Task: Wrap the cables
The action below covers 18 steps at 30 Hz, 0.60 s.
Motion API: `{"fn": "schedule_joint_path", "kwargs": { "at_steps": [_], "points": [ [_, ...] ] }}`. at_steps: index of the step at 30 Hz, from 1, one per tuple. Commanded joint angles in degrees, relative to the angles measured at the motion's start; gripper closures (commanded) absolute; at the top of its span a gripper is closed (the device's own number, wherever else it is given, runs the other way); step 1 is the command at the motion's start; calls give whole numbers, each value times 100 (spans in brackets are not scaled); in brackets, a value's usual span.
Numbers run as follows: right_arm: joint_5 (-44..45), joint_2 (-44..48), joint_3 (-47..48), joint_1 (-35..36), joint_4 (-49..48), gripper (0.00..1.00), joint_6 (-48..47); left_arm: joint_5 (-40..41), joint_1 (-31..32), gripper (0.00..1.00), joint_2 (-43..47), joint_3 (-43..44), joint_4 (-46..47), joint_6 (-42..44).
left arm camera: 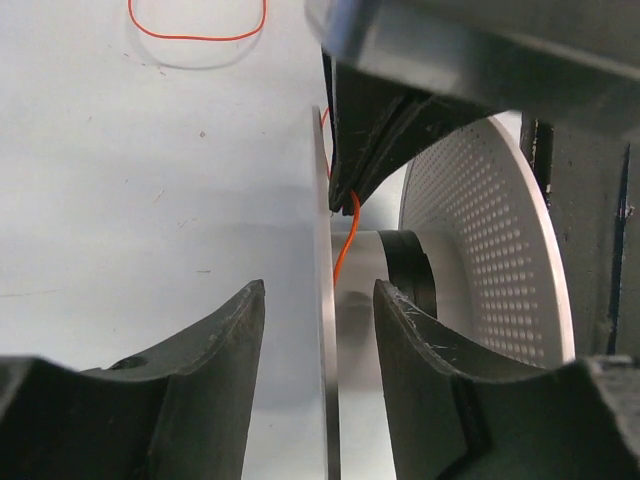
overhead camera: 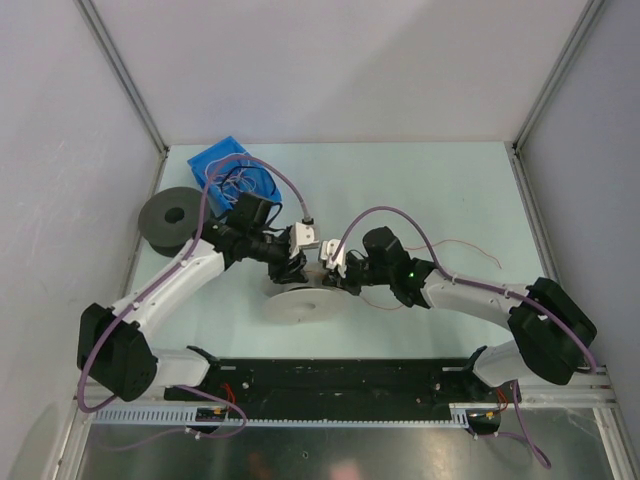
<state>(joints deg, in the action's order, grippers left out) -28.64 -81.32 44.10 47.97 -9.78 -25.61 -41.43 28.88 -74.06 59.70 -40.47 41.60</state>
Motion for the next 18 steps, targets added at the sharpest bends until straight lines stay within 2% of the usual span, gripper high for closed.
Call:
{"fn": "schedule_joint_path", "kwargs": {
  "at_steps": [1,9,16,18],
  "points": [
    [48,-68,257,72,-310,100,-10,44,127,48,-51,163,255,57],
    [125,-122,268,90,-380,100,2,66,170,54,-95,76,506,-61],
    [196,-150,283,83,-442,100,55,30,202,80,-77,-35,566,37],
    [215,-137,283,82,-421,100,82,58,198,92,-46,-85,568,119]
  ]
}}
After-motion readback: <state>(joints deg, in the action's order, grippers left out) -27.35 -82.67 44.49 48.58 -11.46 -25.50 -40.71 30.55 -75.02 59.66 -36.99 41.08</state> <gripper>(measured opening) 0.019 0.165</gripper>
